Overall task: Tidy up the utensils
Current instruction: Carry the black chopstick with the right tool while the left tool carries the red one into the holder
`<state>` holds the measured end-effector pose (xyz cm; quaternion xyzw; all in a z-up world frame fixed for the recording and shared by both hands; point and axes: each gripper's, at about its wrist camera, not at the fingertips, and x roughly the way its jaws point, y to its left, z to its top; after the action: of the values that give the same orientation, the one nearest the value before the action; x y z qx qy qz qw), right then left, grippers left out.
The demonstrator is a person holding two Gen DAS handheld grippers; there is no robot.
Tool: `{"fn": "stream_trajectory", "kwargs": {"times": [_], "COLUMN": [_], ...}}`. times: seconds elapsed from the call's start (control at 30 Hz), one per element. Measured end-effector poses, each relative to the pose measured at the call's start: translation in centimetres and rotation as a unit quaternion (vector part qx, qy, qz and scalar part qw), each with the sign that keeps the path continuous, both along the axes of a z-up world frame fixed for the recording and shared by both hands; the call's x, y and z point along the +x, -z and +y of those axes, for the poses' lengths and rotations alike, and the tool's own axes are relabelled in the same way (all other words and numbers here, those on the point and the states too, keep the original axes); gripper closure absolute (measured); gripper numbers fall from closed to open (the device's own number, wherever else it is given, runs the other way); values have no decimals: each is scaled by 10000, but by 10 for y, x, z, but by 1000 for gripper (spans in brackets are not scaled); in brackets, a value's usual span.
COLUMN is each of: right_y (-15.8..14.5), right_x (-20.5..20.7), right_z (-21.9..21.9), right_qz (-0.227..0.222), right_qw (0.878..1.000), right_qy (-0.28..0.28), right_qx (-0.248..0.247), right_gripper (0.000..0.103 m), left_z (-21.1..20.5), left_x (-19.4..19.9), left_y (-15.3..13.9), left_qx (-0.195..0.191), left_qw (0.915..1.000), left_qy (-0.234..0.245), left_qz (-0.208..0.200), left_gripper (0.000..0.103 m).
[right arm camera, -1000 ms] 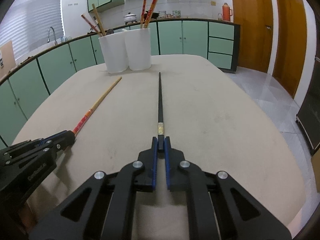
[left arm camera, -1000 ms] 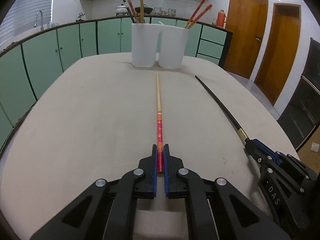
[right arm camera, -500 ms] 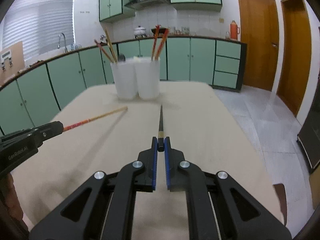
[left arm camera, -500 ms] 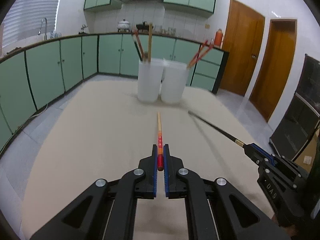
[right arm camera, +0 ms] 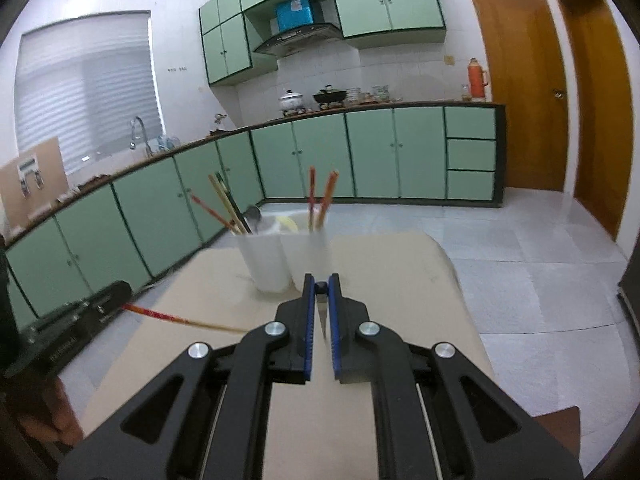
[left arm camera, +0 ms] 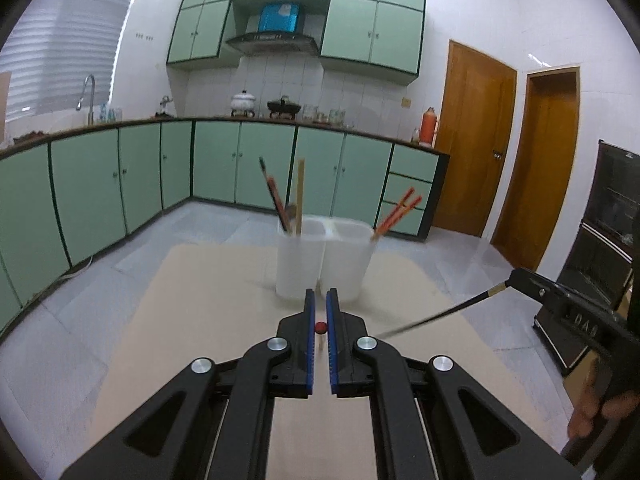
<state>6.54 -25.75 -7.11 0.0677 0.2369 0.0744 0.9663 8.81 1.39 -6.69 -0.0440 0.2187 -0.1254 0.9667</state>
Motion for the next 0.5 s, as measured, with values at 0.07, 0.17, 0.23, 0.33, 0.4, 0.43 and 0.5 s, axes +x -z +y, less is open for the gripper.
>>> {"fn": "stream_trajectory", "kwargs": {"times": [0.07,0.17,0.23,0.33,0.4,0.43,0.5], "right_y": [-9,-23,-33,-47,-55,-60,-66], "right_x": [12,30,38,46,51,54,61], "right_z": [-4,-10,-11,-5,-1,1,4], "right_qz": [108,279,261,154,97,78,67], "right_qw": [9998,9985,9981,9985,9984,9981,9978], "right_qy": [-101,-281,-375,-453,-532,-593,-652], "right_qx": [128,376,416,259,170,128,87], "right_gripper": [97,97,97,97,97,97,97], "left_z": [-1,-3,-5,-5,-5,-5,-5], "left_x": [7,15,22,29,32,33,34], "left_y": [-9,-18,-24,-29,-33,-36,-42], "left_qx": [31,35,43,51,68,89,107], "left_qw": [9999,9998,9996,9994,9992,9991,9989], "left_qy": [42,146,213,297,337,344,359], "left_qz": [-95,-147,-162,-175,-206,-232,-285], "left_gripper": [98,98,98,98,98,98,98]}}
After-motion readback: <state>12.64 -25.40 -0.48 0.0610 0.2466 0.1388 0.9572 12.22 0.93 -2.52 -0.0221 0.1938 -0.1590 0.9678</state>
